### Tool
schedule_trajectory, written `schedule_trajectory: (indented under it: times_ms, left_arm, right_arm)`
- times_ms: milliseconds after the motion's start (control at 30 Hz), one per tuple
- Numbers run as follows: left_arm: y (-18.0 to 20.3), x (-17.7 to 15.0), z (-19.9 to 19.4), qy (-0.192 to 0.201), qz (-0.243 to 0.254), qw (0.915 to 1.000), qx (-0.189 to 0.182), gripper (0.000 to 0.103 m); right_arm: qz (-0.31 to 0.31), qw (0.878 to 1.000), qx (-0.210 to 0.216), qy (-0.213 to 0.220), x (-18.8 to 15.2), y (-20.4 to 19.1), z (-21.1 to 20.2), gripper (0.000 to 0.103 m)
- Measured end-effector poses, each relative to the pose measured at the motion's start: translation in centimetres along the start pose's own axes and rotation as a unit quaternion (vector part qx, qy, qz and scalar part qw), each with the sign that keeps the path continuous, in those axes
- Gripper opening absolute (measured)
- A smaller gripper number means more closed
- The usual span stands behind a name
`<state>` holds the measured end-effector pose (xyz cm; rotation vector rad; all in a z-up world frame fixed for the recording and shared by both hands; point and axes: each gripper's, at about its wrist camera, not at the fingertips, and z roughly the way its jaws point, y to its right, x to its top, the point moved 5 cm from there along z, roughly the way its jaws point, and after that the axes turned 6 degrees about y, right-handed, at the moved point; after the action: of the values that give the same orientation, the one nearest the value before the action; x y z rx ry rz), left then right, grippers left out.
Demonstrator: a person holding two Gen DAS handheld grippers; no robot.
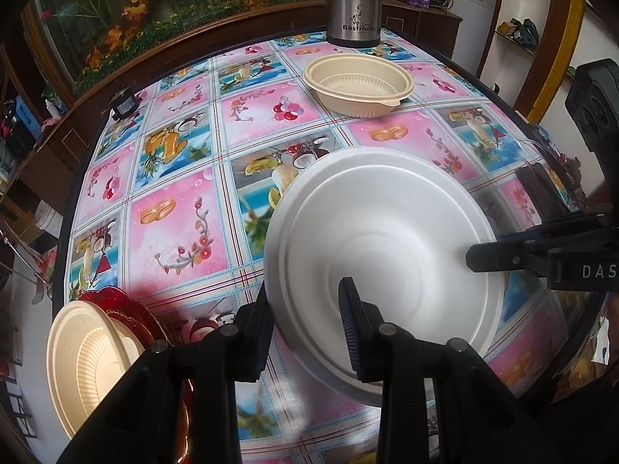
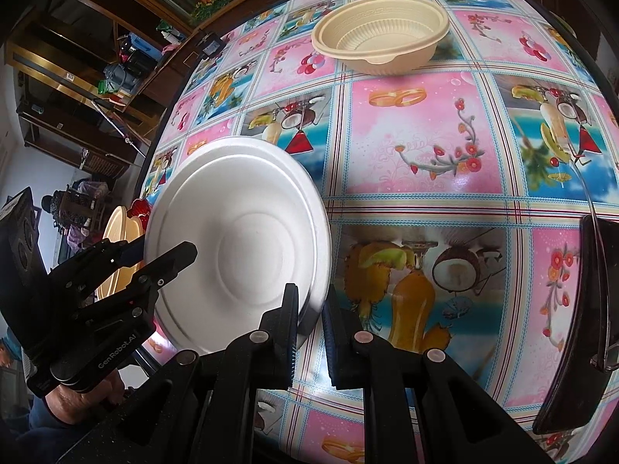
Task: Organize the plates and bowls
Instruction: 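Hold the white foam bowl raised in the left gripper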
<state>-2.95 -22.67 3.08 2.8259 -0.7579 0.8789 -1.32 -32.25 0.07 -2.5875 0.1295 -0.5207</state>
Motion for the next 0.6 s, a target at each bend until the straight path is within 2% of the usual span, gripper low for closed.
schedule_trajectory:
  times_ms: [600]
  left_arm:
    - [0.26, 0.0, -0.5, 0.011, 0.011, 0.9998, 0.011, 0.031]
  right_arm:
    - [0.002, 1.0, 0.003, 0.005, 0.05, -0.11, -0.34, 0.013]
